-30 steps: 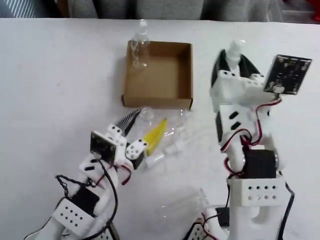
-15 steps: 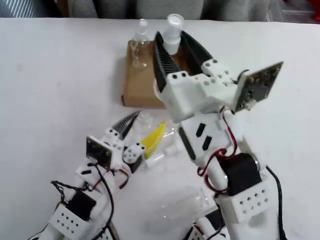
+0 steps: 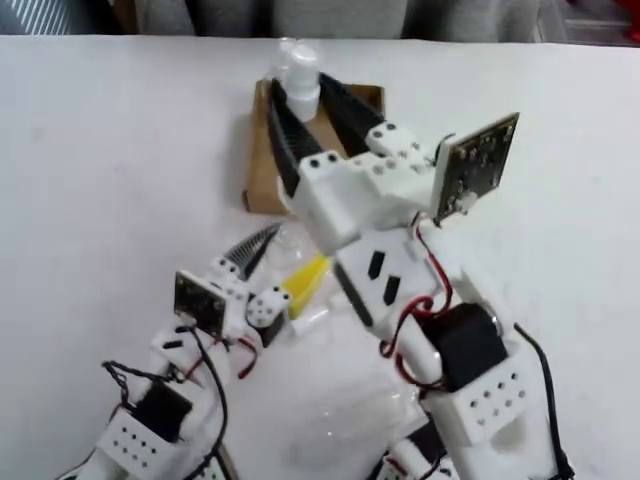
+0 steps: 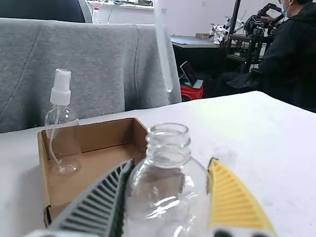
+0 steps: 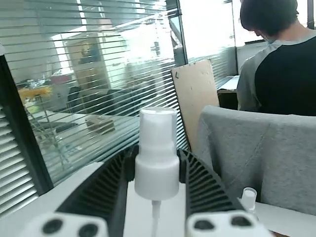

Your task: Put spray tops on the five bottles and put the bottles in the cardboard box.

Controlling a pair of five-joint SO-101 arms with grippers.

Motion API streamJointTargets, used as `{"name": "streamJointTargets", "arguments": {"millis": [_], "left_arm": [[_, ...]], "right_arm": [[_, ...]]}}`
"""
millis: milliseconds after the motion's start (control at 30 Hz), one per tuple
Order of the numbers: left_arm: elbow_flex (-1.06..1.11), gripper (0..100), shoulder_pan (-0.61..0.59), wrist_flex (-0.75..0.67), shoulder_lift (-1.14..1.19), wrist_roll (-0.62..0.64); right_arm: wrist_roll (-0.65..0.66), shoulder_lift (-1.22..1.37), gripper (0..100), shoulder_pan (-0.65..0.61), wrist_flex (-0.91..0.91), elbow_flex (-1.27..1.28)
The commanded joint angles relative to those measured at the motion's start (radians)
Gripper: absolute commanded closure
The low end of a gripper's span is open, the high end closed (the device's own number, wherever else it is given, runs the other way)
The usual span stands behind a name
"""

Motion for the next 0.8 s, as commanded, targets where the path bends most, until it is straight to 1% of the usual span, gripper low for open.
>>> {"name": "streamJointTargets", "arguments": {"millis": [0,167,333,533,667,767], "left_arm": [[-0.005,87,0.007,0.002,-0.024,0.000],[-0.005,87,0.007,0.002,-0.024,0.000],[-0.005,87,0.007,0.002,-0.024,0.000],[-0.005,87,0.007,0.002,-0.024,0.000],[-0.005,87,0.007,0.002,-0.024,0.000],[-0.005,87,0.007,0.002,-0.024,0.000]], "right_arm": [[-0.009,-0.048,97.8,-0.013,0.021,-0.025],[-0.009,-0.093,97.8,-0.010,0.018,0.072],[-0.006,-0.128,97.8,-0.010,-0.059,0.147],[-0.009,-0.131,97.8,-0.010,-0.065,0.166],[-0.003,-0.130,97.9,-0.010,-0.124,0.163],[-0.003,-0.128,97.9,-0.010,-0.128,0.164]]}}
